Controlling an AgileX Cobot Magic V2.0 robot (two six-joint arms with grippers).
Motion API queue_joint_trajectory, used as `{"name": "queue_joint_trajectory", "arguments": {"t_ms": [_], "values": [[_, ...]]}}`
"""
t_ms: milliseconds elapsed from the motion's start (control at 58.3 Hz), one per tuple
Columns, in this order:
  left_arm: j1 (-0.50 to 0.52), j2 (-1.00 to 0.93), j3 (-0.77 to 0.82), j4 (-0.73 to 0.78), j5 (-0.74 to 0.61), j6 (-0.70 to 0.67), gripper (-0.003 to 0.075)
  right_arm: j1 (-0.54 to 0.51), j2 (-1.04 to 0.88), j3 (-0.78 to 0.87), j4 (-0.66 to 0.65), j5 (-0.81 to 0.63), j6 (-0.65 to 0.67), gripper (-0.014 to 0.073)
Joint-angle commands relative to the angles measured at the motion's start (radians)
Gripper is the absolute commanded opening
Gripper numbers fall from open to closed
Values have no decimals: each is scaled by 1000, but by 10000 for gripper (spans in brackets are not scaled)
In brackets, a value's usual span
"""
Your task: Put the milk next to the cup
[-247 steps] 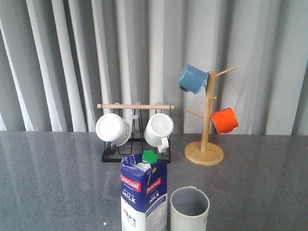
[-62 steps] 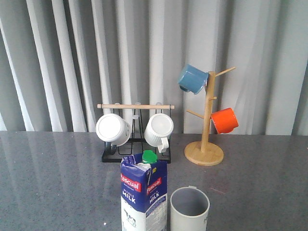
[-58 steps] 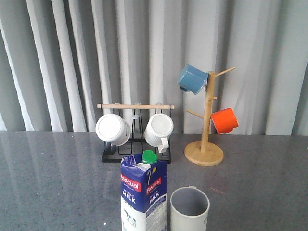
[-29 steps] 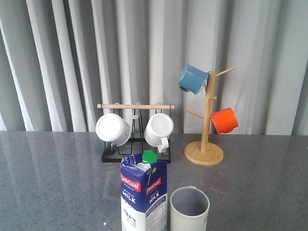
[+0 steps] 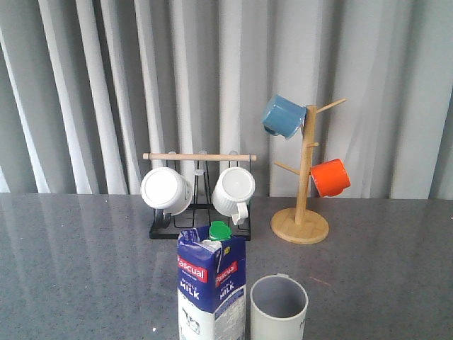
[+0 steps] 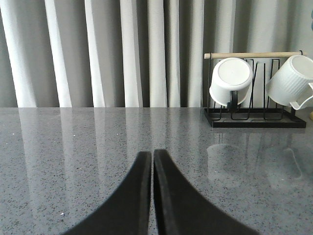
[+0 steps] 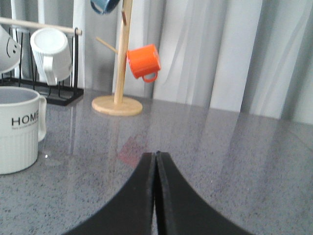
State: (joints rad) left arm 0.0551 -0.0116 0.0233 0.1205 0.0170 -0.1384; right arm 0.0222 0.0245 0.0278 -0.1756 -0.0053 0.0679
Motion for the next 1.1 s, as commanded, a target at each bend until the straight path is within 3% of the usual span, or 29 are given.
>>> {"name": "queue_joint_trajectory", "arguments": {"t_ms": [0, 1081], "values": [[1, -12, -27, -3, -71, -4, -6, -8, -1, 10, -9, -81, -15, -5], [1, -12, -27, -3, -71, -4, -6, -8, -1, 10, 44, 11, -11, -4]]}}
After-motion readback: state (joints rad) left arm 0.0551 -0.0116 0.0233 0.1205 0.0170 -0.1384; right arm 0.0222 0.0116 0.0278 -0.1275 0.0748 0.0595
